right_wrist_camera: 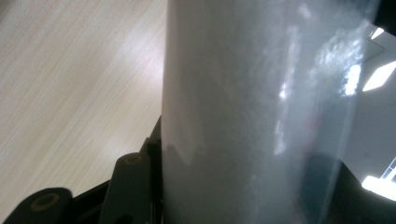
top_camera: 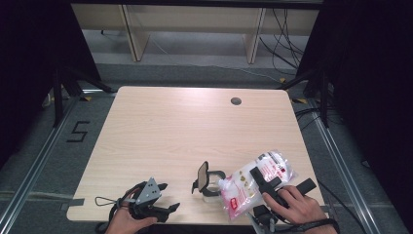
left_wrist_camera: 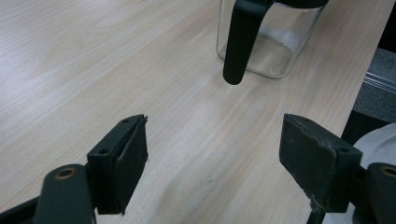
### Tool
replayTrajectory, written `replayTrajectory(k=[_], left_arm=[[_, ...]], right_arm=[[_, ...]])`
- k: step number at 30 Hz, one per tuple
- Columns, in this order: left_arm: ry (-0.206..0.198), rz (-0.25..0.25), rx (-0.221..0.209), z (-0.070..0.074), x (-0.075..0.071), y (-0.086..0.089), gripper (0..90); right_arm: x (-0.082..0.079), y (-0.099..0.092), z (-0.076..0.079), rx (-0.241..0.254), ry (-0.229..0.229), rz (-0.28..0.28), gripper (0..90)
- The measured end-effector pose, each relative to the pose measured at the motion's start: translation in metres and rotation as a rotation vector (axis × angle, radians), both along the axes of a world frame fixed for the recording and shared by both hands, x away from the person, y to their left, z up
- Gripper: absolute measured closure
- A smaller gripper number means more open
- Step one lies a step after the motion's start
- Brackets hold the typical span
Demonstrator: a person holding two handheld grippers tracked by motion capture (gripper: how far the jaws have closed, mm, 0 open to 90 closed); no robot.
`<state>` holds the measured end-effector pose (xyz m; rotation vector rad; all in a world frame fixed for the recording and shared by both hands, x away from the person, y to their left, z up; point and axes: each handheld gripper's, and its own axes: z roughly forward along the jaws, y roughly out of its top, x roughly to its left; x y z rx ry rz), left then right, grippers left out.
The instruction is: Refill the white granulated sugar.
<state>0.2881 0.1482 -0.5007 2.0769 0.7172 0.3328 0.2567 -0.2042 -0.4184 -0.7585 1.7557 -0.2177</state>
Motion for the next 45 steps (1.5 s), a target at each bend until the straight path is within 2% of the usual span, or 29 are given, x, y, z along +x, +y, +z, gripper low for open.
replayTrajectory(k=[1,2,4,5,6,7,9,10,12,13,16,18,21,22,23,24,26,28,30,33,34,36,42,43,45], left_arm=[[-0.01,-0.007,0.014,0.0005,0.0007,0.0006,23.3],[-0.002,-0.024,0.027,0.0021,0.0011,0.0017,23.3],[0.013,-0.011,0.015,0.002,0.0001,0.0008,23.3],[0.006,-0.012,0.02,0.0024,0.0006,0.0012,23.3],[0.001,-0.017,0.01,0.002,0.0012,0.001,23.3],[0.001,-0.013,0.022,0.0026,0.0011,0.0018,23.3],[0.018,-0.004,0.011,0.0023,0.0008,0.0014,23.3],[0.015,-0.003,0.012,0.0023,0.0007,0.0013,23.3],[0.004,0.004,-0.001,0.0015,0.0009,0.0009,23.3],[0.006,0.001,0.018,0.0029,0.0007,0.002,23.3],[0.002,-0.003,0.017,0.0021,0.0006,0.0015,23.3],[-0.002,-0.025,0.031,0.0029,0.0016,0.0027,23.3],[-0.004,-0.029,0.027,0.0029,0.0022,0.0026,23.3],[0.018,-0.017,0.013,0.0023,0.0016,0.0023,23.3],[0.01,-0.018,0.033,0.0026,0.0025,0.0032,23.3],[0.004,-0.017,0.035,0.0023,0.0027,0.0032,23.3],[0.002,0.001,0.018,0.0005,0.0018,0.0017,23.3],[0.01,0.005,-0.009,0.0001,0.0006,0.0001,23.3],[0.02,-0.007,0.009,0.0015,0.0004,0.001,23.3],[0.021,-0.008,0.009,0.0016,0.0005,0.0013,23.3],[0.019,-0.007,0.009,0.0017,0.0005,0.0014,23.3],[0.018,-0.013,0.011,0.0022,0.0011,0.002,23.3],[0.016,-0.013,0.011,0.0019,0.0013,0.0021,23.3],[0.017,-0.007,0.001,0.0015,0.0009,0.0013,23.3],[0.017,-0.011,0.012,0.0022,0.0005,0.0018,23.3]], right_arm=[[-0.0011,0.0004,-0.0019,0.031,0.007,-0.021,54.6],[0.0007,0.0017,-0.0001,-0.005,0.001,-0.001,54.6],[-0.0007,0.0012,-0.0044,0.04,0.007,-0.023,54.7],[0.0011,0.0017,-0.004,0.023,0.002,0.0,54.7],[0.0016,0.0015,-0.0058,0.035,0.009,-0.004,54.7],[0.0016,0.0013,-0.0068,0.045,0.02,-0.023,54.7],[0.0019,0.0016,-0.0095,0.056,0.005,-0.026,54.8],[0.0023,0.0026,-0.0066,0.039,0.018,-0.019,54.8],[0.0007,0.0042,-0.005,0.043,0.018,-0.023,54.9],[-0.0004,0.005,-0.0043,0.048,0.02,-0.025,54.9],[-0.0027,0.0054,-0.0044,0.074,0.03,-0.021,55.0],[-0.0023,0.0047,-0.0048,0.063,0.025,-0.019,55.0],[-0.0016,0.0019,-0.0065,0.062,0.031,-0.028,55.0],[-0.0011,0.0004,-0.0082,0.079,0.033,-0.033,55.1],[-0.0007,-0.0002,-0.0076,0.066,0.031,-0.032,55.1],[-0.0005,-0.0009,-0.0082,0.078,0.036,-0.03,55.1],[-0.0016,-0.0023,-0.0065,0.071,0.033,-0.042,55.1],[-0.0021,-0.0026,-0.0073,0.093,0.035,-0.044,55.2],[-0.0018,-0.0019,-0.0062,0.083,0.036,-0.03,55.2],[-0.0034,-0.0016,-0.0073,0.095,0.036,-0.057,55.2],[-0.0026,-0.0012,-0.0062,0.073,0.035,-0.045,55.2],[-0.0036,-0.0016,-0.0078,0.104,0.042,-0.054,55.2],[-0.0035,-0.0016,-0.007,0.097,0.042,-0.051,55.3],[-0.0033,-0.0016,-0.0075,0.1,0.042,-0.053,55.3],[-0.0034,-0.0018,-0.0086,0.117,0.048,-0.055,55.3]])
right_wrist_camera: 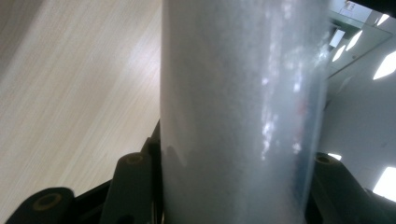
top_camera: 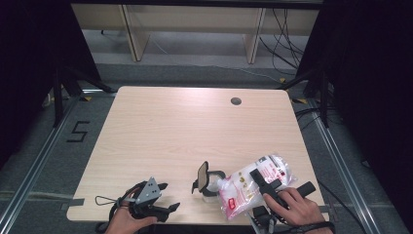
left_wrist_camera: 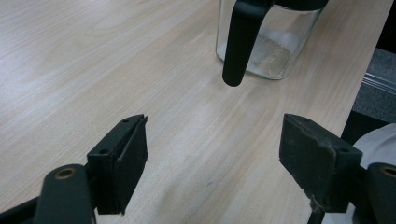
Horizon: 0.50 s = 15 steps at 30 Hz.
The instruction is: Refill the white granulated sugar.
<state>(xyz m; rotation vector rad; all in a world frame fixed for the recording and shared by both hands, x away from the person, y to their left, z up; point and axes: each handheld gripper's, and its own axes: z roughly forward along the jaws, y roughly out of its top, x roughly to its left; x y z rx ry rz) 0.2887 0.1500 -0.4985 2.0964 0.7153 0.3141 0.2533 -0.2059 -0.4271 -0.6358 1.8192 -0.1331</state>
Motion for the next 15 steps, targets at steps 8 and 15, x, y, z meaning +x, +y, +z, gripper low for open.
replayTrajectory(k=[8,15], left_arm=[[0.005,0.002,-0.014,-0.0012,0.0002,-0.0006,23.3],[-0.004,0.0,0.004,0.0,-0.0002,-0.0001,23.3]], right_arm=[[0.0008,-0.0011,0.0006,-0.004,0.005,0.009,55.5],[0.0017,0.0002,0.002,-0.023,-0.001,0.031,55.6]])
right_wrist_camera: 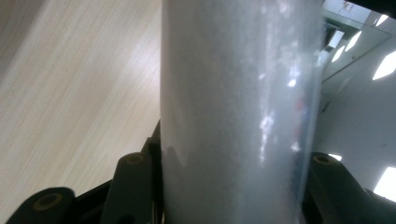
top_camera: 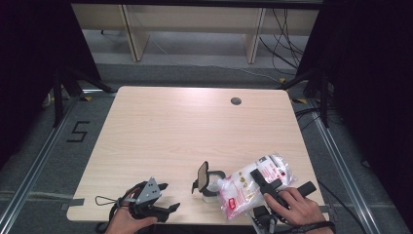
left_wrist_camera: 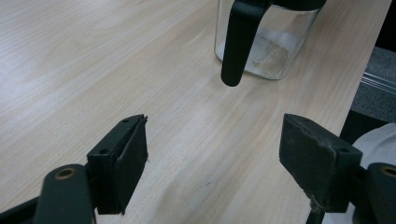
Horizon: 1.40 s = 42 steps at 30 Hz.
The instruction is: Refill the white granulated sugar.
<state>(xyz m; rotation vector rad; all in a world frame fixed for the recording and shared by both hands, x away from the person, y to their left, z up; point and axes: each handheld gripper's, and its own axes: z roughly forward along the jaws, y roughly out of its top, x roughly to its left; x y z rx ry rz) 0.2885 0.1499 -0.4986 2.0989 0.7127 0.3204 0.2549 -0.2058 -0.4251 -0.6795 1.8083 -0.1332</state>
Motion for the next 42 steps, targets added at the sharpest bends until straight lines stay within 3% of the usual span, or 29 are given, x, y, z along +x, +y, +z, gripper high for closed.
replayTrajectory(k=[1,2,5,7,8,9,10,13,22,24,31,33,34,38,42], left_arm=[[-0.009,-0.011,0.005,0.0002,0.0006,0.0004,23.3],[0.0,-0.004,0.0,-0.0001,0.0001,0.0,23.3],[0.0,0.011,-0.03,-0.0023,-0.0003,-0.0015,23.3],[-0.011,-0.001,-0.013,-0.0012,0.0004,-0.0001,23.3],[-0.015,-0.005,-0.011,-0.001,0.0008,0.0,23.3],[-0.009,0.001,-0.014,-0.001,0.0005,-0.0001,23.3],[-0.009,0.001,-0.015,-0.0011,0.0004,-0.0002,23.3],[-0.003,0.0,-0.01,-0.0009,-0.0001,-0.0003,23.3],[-0.003,0.002,-0.005,-0.0007,-0.0001,0.0002,23.3],[0.0,0.006,-0.013,-0.0015,-0.0005,-0.0006,23.3],[-0.005,0.009,-0.023,-0.0022,-0.0002,-0.0006,23.3],[-0.006,-0.003,-0.004,-0.0015,0.0001,0.0005,23.3],[0.0,0.008,-0.024,-0.0022,-0.0004,-0.0009,23.3],[0.0,0.002,-0.013,-0.0016,-0.0005,-0.0003,23.3],[-0.005,0.013,-0.032,-0.0026,-0.0001,-0.001,23.3]], right_arm=[[-0.0003,0.0001,0.0002,-0.002,0.0,0.0,55.6],[-0.0028,-0.0021,-0.0008,0.027,0.0,-0.03,55.7],[-0.0028,-0.002,0.0006,0.024,-0.004,-0.036,55.8],[-0.0026,-0.0022,0.0017,0.015,-0.004,-0.026,55.9],[0.0001,-0.0012,0.0038,-0.018,-0.01,0.019,55.9],[0.0005,-0.0009,0.0041,-0.024,-0.009,0.026,55.9],[-0.001,-0.0031,0.0021,0.0,-0.008,-0.005,56.0],[0.0008,-0.0015,0.003,-0.015,-0.007,0.02,56.1],[-0.0012,-0.0031,-0.0016,0.043,0.009,-0.021,56.4],[0.0004,-0.0015,-0.0003,0.022,0.009,0.01,56.5],[-0.0004,-0.0027,-0.0017,0.046,0.014,-0.01,56.7],[0.0005,-0.0019,-0.0003,0.03,0.014,0.006,56.7],[0.0005,-0.0022,-0.0005,0.034,0.016,0.007,56.7],[0.0008,-0.0014,-0.0008,0.032,0.018,0.011,56.8],[0.0015,-0.0012,-0.0009,0.034,0.019,0.013,56.9]])
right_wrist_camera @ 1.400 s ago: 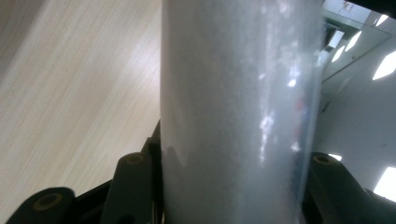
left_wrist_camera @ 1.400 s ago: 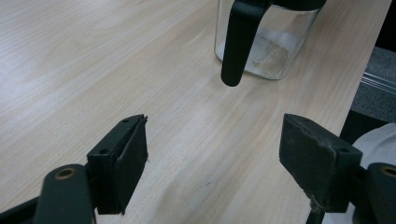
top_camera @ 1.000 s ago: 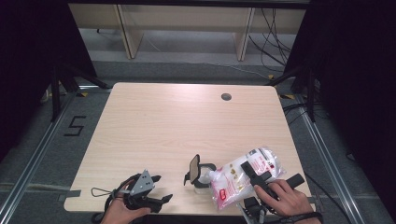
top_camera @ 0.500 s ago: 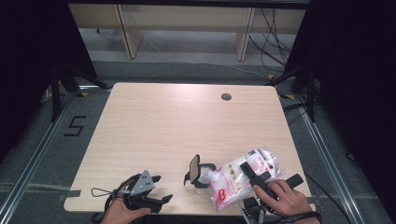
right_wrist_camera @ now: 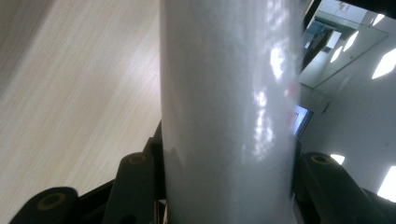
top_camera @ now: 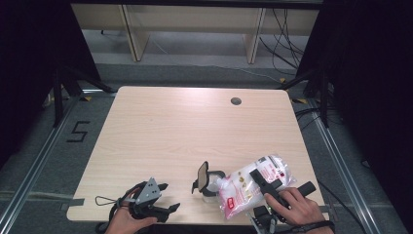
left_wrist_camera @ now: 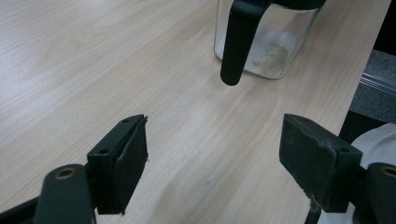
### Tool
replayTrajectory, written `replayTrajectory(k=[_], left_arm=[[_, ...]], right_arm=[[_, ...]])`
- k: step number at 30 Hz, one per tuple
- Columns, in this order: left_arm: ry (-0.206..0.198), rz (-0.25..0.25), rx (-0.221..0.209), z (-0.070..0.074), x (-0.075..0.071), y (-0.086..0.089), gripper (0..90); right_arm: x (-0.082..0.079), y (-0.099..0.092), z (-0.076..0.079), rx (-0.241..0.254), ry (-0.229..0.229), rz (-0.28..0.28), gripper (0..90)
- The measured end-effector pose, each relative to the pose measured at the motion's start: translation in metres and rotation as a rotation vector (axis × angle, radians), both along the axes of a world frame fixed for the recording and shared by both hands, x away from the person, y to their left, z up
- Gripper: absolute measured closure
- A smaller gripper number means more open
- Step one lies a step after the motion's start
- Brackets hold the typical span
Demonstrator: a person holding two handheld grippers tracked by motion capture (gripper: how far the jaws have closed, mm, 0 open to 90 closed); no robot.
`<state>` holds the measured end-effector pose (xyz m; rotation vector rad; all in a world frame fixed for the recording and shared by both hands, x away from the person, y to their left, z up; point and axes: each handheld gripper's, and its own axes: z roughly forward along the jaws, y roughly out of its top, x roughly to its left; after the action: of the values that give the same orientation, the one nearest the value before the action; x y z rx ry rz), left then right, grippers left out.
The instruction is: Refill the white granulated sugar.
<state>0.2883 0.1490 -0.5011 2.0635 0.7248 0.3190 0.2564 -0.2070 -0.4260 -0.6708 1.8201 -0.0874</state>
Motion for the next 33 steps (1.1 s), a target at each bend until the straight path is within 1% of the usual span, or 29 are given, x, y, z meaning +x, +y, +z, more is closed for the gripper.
replayTrajectory(k=[4,5,6,7,8,9,10,11,12,13,14,15,16,17,18,19,20,22,23,24,26,28,31,32,33], left_arm=[[0.004,-0.005,0.005,0.0006,-0.0001,0.0006,23.3],[0.009,-0.01,0.009,0.0009,0.0001,0.0008,23.3],[-0.003,-0.02,0.03,0.0016,0.0003,0.0019,23.3],[-0.009,-0.026,0.034,0.0018,0.0007,0.0021,23.3],[-0.008,-0.021,0.028,0.0019,0.0005,0.0013,23.3],[-0.004,-0.011,0.015,0.001,0.0002,0.0007,23.3],[-0.003,-0.01,0.016,0.0011,0.0003,0.0008,23.3],[-0.009,-0.01,0.016,0.0008,0.0003,0.0008,23.3],[-0.01,-0.023,0.031,0.0014,0.0007,0.002,23.3],[-0.013,-0.029,0.035,0.0017,0.0011,0.0024,23.3],[0.01,-0.01,0.009,0.001,-0.0001,0.0009,23.3],[0.005,-0.006,0.008,0.0008,-0.0001,0.0007,23.3],[0.01,-0.01,0.011,0.0012,-0.0001,0.0009,23.3],[-0.006,-0.02,0.038,0.0018,0.0006,0.0023,23.3],[-0.001,-0.02,0.043,0.0023,0.0002,0.0023,23.3],[-0.001,-0.02,0.044,0.0022,0.0004,0.0022,23.3],[0.003,-0.013,0.026,0.0017,-0.0001,0.0011,23.3],[0.0,-0.015,0.035,0.0017,-0.0001,0.0017,23.3],[-0.007,-0.022,0.041,0.0018,0.0002,0.002,23.3],[0.004,-0.016,0.034,0.0015,-0.0002,0.0016,23.3],[-0.001,-0.014,0.029,0.0011,0.0002,0.0014,23.3],[0.0,-0.017,0.037,0.0015,-0.0001,0.0017,23.3],[0.003,-0.016,0.033,0.0011,-0.0002,0.0012,23.3],[0.001,-0.017,0.034,0.0013,-0.0003,0.0013,23.3],[-0.006,-0.02,0.037,0.0015,-0.0003,0.0016,23.3]], right_arm=[[0.0004,-0.0002,-0.0002,0.003,0.002,0.002,56.9],[0.0008,-0.0008,-0.0008,0.011,-0.001,0.011,56.9],[0.0007,-0.0006,-0.0003,0.002,0.0,0.011,56.9],[-0.0003,0.0002,0.0007,-0.005,0.0,-0.003,56.9],[-0.0004,-0.0012,-0.001,0.02,-0.001,0.001,57.0],[-0.0011,-0.001,-0.0003,0.014,0.002,-0.012,57.0],[-0.0002,-0.001,0.0002,0.01,-0.005,0.004,57.0],[-0.0006,-0.0006,0.0009,0.001,-0.005,-0.002,57.1],[-0.0008,-0.0007,0.0012,0.0,-0.008,-0.001,57.1],[-0.0013,-0.0007,0.002,-0.005,-0.01,-0.004,57.2],[-0.0009,-0.0011,0.0017,0.003,-0.004,0.004,57.2],[-0.0008,-0.0011,0.002,0.005,-0.007,0.003,57.3],[-0.0009,-0.001,0.0021,0.004,-0.007,0.003,57.3],[-0.001,-0.001,0.0025,-0.002,-0.008,0.002,57.4],[-0.0011,-0.0011,0.0025,-0.002,-0.005,0.002,57.4],[-0.001,-0.0013,0.0024,0.001,-0.004,0.003,57.4],[-0.0007,-0.0015,0.0021,0.004,-0.001,0.005,57.5],[-0.0008,-0.002,0.0005,0.02,0.0,-0.005,57.6],[-0.0007,-0.0021,0.0006,0.016,0.0,0.0,57.6],[-0.0004,-0.0018,0.0006,0.016,0.002,0.004,57.6],[-0.0001,-0.0013,-0.0013,0.033,0.009,0.002,57.6],[0.0,-0.0002,-0.0003,0.014,0.005,0.008,57.8],[0.0011,-0.0006,-0.002,0.025,0.013,0.008,57.8],[0.0009,-0.0005,-0.004,0.036,0.012,-0.004,58.1],[0.0017,-0.0001,-0.0046,0.031,0.018,-0.001,58.2]])
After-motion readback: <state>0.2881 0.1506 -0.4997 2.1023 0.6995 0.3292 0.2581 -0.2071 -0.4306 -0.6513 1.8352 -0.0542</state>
